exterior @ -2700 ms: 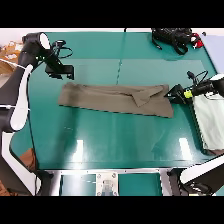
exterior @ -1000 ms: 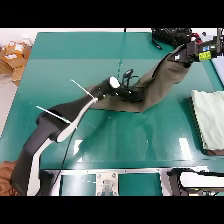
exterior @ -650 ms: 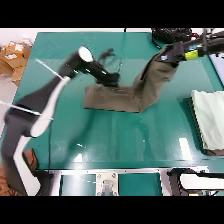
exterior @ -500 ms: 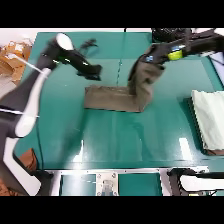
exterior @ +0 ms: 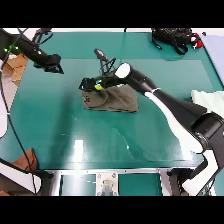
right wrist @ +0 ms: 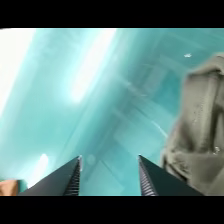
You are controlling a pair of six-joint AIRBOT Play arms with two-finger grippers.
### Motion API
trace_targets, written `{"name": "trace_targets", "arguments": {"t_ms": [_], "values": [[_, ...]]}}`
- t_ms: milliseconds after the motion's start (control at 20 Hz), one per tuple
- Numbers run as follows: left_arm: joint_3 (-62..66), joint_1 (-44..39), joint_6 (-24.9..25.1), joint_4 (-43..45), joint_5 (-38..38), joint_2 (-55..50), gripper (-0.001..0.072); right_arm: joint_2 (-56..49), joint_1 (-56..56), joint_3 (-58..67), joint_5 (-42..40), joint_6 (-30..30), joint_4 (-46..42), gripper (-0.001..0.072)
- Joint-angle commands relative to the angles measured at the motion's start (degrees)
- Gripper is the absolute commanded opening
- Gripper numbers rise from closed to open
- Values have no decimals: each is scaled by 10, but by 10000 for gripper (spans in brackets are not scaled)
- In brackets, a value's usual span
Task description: Fold the shirts.
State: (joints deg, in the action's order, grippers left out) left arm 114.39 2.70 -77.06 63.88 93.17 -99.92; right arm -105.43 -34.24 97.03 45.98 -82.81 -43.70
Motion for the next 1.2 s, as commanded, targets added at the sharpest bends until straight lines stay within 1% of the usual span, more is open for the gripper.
{"name": "trace_targets", "arguments": {"t_ms": [0,100,200,300,350,400,450,550,600,700,800,950,1000,1050,1100,1150], "values": [[0,28,21,3,15,3,21,3,40,0,38,-44,-34,390],[0,28,21,2,15,3,21,39,123,0,120,-47,-45,390],[0,28,21,2,16,3,21,74,207,-1,200,-51,-77,389],[0,28,21,2,19,3,21,100,283,-15,255,-66,-116,395],[0,28,21,2,21,3,21,108,315,-33,268,-66,-119,450],[0,28,21,2,21,3,21,111,345,-63,275,-66,-119,555],[0,28,21,2,21,3,21,111,366,-94,275,-66,-118,596],[0,28,21,2,20,3,21,110,386,-176,245,-65,-112,595],[0,28,21,2,20,3,21,107,387,-214,223,-60,-94,596],[0,28,21,2,20,3,21,96,379,-272,184,-18,-28,596],[0,28,21,2,20,3,21,76,360,-299,161,21,42,595],[0,28,21,2,21,3,21,40,319,-300,150,55,115,595],[0,28,21,2,21,3,21,32,307,-300,143,69,146,583],[0,28,21,2,22,3,21,31,300,-300,136,89,176,450],[0,28,21,2,25,3,21,31,297,-294,136,115,208,123],[0,28,21,2,25,3,21,33,297,-282,140,122,228,71]]}}
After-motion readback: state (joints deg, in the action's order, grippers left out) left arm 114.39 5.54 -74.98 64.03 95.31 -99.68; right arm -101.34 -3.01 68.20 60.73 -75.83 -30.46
